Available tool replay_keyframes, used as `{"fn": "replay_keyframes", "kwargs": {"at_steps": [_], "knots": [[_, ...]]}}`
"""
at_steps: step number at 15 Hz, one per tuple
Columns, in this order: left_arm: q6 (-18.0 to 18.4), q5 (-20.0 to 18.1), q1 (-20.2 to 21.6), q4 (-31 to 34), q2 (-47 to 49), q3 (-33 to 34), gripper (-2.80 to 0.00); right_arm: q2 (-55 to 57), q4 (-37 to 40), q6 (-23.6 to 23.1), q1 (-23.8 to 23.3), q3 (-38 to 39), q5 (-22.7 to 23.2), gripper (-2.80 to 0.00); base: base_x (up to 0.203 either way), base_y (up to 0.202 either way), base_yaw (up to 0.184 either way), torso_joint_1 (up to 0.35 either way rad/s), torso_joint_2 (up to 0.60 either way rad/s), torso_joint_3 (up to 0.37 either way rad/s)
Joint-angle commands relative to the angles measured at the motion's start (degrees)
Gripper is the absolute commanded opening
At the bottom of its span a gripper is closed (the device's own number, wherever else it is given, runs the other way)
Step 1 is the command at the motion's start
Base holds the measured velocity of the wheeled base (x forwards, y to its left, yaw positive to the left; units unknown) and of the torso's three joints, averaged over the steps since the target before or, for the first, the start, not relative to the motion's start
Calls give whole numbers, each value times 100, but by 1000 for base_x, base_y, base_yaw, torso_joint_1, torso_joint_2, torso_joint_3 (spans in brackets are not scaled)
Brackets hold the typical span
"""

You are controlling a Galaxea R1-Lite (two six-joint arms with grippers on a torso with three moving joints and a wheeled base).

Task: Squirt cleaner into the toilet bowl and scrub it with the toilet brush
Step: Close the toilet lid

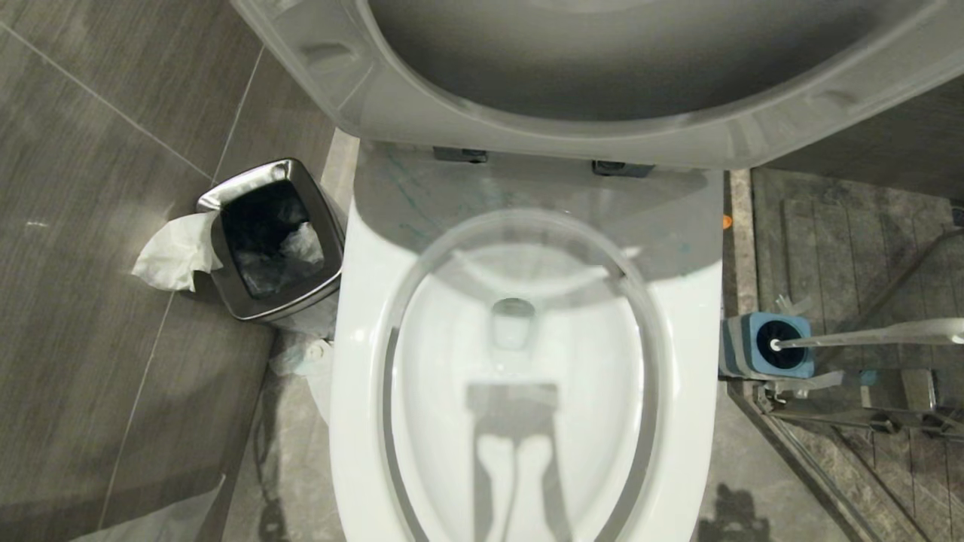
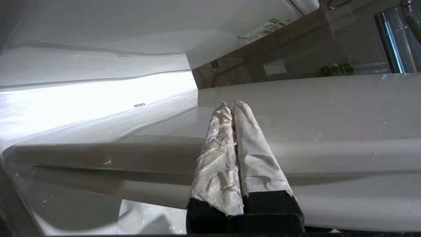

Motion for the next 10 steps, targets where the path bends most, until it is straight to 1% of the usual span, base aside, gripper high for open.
{"fn": "replay_keyframes", "kwargs": {"at_steps": [1,4,7,10], "knots": [[2,4,-4,137,-156,3,-280,5,-1,5,2,0,4,-280,0,0,0,0,0,0],[19,5,-4,339,-349,22,-280,5,-4,5,2,0,-4,-280,0,0,0,2,1,107],[45,5,-4,503,-603,47,-280,5,4,5,4,0,4,-280,0,0,0,3,0,184],[55,5,-4,899,-895,87,-280,5,4,5,2,0,-4,-280,0,0,0,2,4,199]]}}
